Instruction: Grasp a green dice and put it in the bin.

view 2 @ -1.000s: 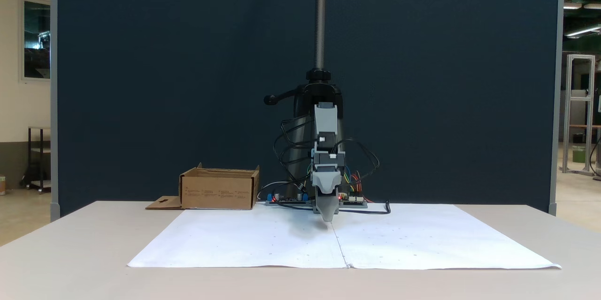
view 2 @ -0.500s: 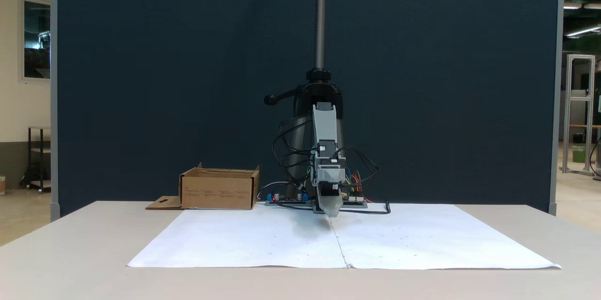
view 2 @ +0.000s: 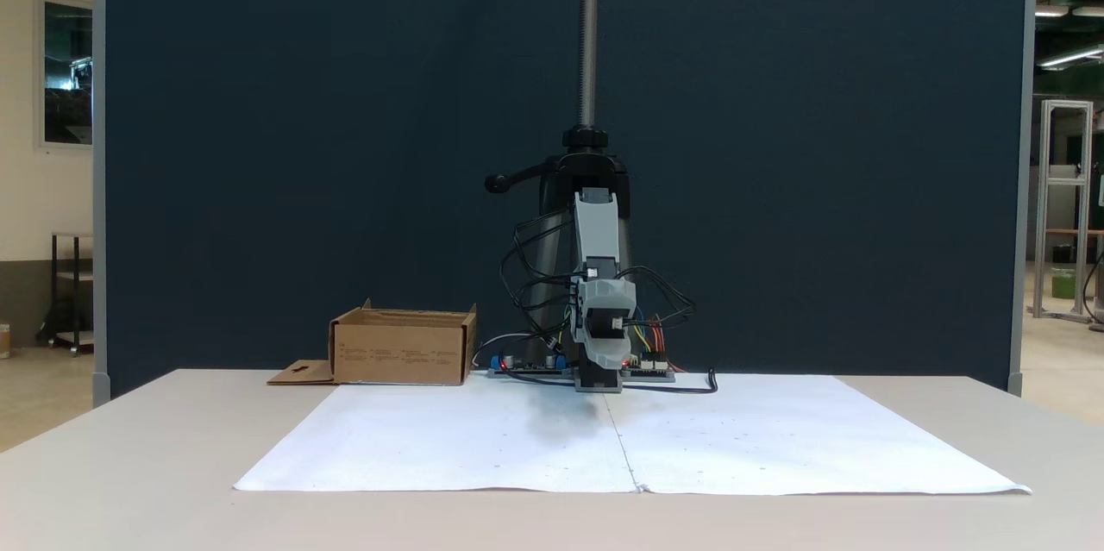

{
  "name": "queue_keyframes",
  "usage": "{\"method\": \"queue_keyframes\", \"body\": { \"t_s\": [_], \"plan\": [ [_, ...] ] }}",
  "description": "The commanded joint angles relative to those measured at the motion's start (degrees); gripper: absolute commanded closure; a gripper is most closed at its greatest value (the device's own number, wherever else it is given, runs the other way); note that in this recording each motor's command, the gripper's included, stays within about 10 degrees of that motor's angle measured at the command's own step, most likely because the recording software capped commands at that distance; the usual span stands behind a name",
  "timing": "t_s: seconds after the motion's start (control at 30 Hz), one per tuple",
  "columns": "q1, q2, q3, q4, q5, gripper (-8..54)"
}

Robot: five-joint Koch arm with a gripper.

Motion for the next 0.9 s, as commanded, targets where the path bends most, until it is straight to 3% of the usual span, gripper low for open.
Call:
{"method": "queue_keyframes", "body": {
  "t_s": [0.0,0.87],
  "plan": [
    [-0.88,6.68,4.31,-9.65,-3.52,1.3],
    [2.02,6.59,4.31,-30.21,-3.34,1.0]
  ]
}}
